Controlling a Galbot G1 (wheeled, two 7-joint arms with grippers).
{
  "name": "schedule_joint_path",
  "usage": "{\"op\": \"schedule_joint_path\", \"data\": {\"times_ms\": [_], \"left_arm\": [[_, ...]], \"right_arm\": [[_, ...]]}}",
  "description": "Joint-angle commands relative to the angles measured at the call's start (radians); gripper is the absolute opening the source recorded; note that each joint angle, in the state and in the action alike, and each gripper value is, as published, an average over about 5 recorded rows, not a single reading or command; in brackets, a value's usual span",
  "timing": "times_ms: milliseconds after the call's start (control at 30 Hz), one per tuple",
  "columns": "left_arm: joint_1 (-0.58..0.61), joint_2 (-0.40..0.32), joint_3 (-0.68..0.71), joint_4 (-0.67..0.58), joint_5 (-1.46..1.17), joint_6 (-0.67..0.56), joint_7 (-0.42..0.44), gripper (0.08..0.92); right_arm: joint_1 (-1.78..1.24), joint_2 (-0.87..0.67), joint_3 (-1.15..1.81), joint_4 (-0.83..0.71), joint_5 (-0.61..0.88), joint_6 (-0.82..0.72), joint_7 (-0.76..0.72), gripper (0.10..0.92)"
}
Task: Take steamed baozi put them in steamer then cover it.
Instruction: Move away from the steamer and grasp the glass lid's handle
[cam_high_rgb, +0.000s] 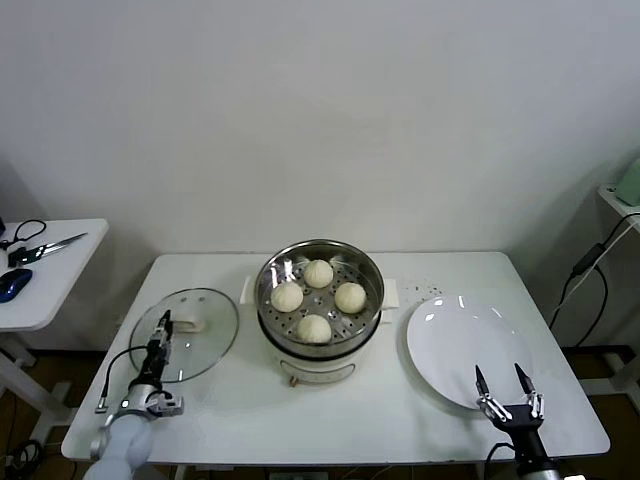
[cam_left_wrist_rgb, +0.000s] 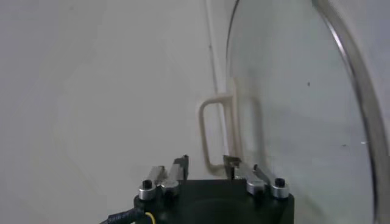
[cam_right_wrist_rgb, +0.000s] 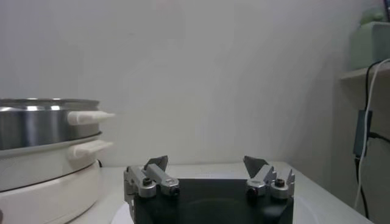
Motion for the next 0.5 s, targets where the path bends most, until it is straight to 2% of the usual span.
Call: {"op": "schedule_joint_path", "data": {"times_ms": [33, 300, 400, 500], "left_arm": [[-0.013, 0.004, 0.002, 0.019, 0.0, -0.008, 0.0, 0.415], [-0.028, -0.009, 0.002, 0.043, 0.019, -0.007, 0.0, 0.184], [-0.034, -0.016, 0.001, 0.044, 0.022, -0.002, -0.001, 0.144], [-0.036, -0.021, 0.001, 0.038, 0.023, 0.005, -0.001, 0.143]], "right_arm": [[-0.002, 0.002, 0.0, 0.002, 0.0, 0.002, 0.001, 0.823], [-0.003, 0.012, -0.012, -0.002, -0.011, 0.007, 0.0, 0.823], [-0.003, 0.016, -0.015, -0.004, -0.017, 0.011, 0.0, 0.823], [-0.001, 0.02, -0.016, -0.003, -0.018, 0.011, 0.001, 0.823]]}}
